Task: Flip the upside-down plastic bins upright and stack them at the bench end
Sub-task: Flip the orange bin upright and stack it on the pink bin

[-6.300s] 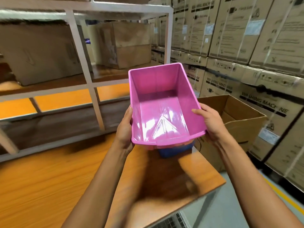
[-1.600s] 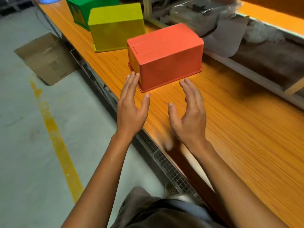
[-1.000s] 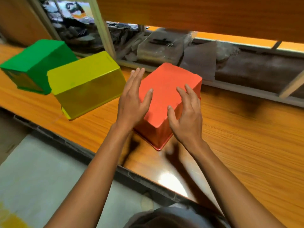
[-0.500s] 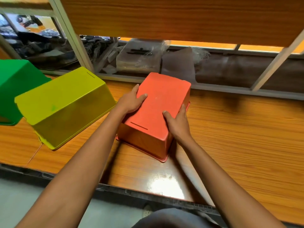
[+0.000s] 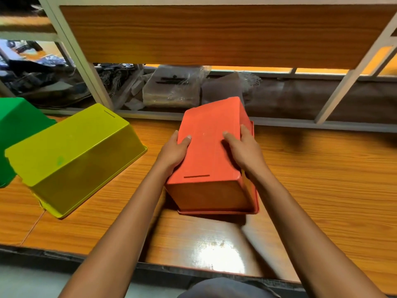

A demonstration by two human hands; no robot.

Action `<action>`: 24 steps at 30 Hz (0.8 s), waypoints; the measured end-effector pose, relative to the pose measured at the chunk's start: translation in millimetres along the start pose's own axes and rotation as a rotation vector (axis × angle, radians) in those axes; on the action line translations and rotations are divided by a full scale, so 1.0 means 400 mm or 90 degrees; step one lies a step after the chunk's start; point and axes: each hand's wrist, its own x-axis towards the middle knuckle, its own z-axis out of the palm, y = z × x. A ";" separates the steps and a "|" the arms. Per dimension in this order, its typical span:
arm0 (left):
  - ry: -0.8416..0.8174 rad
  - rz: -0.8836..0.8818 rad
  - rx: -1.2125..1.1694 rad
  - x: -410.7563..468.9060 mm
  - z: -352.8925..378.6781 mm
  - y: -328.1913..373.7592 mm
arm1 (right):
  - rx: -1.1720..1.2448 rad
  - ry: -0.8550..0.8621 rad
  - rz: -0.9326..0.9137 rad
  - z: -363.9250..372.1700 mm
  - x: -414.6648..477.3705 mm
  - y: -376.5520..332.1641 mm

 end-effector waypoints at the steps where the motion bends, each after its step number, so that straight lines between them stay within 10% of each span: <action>1: -0.004 -0.010 -0.069 -0.005 0.007 0.001 | -0.031 0.001 -0.022 -0.014 0.003 -0.015; 6: -0.040 -0.082 -0.301 -0.051 0.031 -0.069 | -0.257 0.045 -0.243 -0.065 0.011 -0.045; 9: 0.073 -0.084 -0.201 -0.067 0.026 -0.059 | -0.405 0.005 -0.155 -0.063 0.023 -0.053; 12: 0.197 0.001 -0.181 -0.074 -0.015 0.049 | -0.309 -0.042 -0.034 -0.063 0.042 -0.063; 24: -0.029 -0.032 -0.387 -0.092 0.071 0.127 | -0.050 -0.001 -0.081 -0.083 0.059 -0.061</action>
